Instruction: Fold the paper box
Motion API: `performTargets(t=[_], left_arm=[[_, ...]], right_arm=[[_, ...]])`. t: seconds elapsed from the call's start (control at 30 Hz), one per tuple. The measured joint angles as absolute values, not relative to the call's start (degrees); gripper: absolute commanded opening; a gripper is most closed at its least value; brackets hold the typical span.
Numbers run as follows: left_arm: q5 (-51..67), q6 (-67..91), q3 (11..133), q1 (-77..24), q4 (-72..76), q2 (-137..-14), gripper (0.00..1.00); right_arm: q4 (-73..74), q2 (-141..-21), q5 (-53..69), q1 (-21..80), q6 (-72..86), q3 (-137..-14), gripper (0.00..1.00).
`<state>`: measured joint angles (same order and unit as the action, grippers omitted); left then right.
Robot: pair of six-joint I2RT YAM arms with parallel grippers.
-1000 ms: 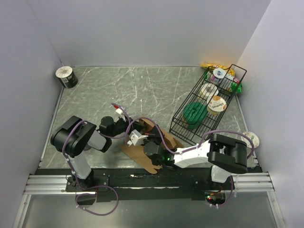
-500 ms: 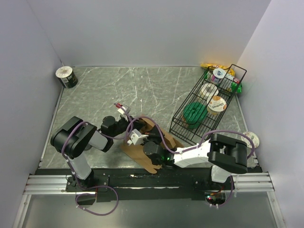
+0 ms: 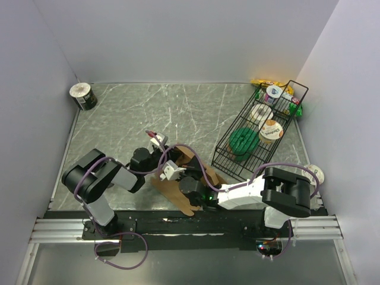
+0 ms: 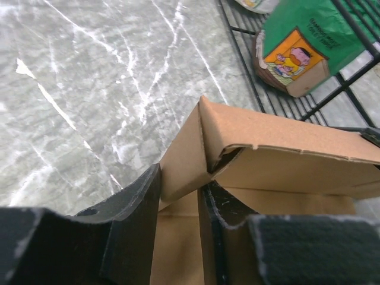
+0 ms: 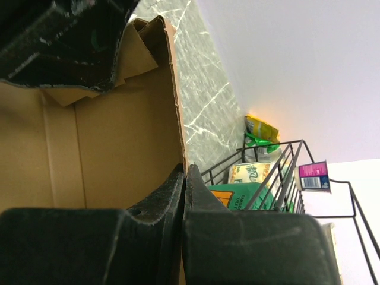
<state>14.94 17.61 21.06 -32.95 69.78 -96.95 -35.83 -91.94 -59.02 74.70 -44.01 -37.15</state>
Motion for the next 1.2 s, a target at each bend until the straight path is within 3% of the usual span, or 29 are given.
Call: performTargets(t=[0.37, 1.2], left_arm=[[1.0, 15.2, 20.8, -38.5, 70.1, -96.5, 0.01], [-19.9, 14.0, 20.9, -45.5, 71.7, -97.5, 0.01]], right_arm=[[-35.7, -91.7, -58.9, 74.7, -41.6, -37.1, 0.00], [-36.0, -90.9, -56.1, 73.8, -39.2, -37.0, 0.00]])
